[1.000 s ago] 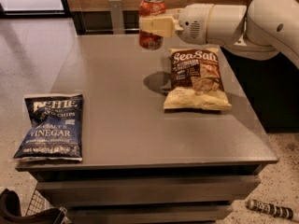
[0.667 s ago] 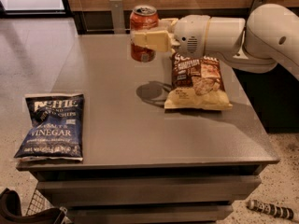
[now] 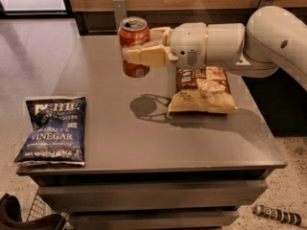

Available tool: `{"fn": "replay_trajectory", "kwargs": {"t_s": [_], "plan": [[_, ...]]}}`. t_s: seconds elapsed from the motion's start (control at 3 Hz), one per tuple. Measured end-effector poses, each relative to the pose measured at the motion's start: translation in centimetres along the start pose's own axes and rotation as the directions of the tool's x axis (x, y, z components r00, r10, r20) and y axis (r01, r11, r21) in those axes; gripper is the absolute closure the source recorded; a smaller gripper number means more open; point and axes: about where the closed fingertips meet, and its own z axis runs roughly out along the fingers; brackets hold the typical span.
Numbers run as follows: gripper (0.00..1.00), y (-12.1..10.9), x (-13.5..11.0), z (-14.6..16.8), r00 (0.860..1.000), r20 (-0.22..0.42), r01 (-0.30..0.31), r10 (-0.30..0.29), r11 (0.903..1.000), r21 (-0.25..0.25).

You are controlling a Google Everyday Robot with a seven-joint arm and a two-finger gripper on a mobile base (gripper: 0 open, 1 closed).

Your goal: Move coke can near blue chip bag

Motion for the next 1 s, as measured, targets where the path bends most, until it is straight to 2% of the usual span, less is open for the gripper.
{"fn": "replay_trajectory", "kwargs": {"t_s": [0.33, 0.67, 1.0], "plan": [[1.00, 0.3, 0.1, 0.1, 1.000, -0.002, -0.001, 0.001, 1.0000, 0.003], [1.00, 2.4, 0.8, 0.5, 1.000, -0.018, -0.006, 0.007, 0.9996, 0.028], [1.00, 4.9, 2.6, 1.1, 0.999, -0.033, -0.029, 0.029, 0.9995, 0.008]]}}
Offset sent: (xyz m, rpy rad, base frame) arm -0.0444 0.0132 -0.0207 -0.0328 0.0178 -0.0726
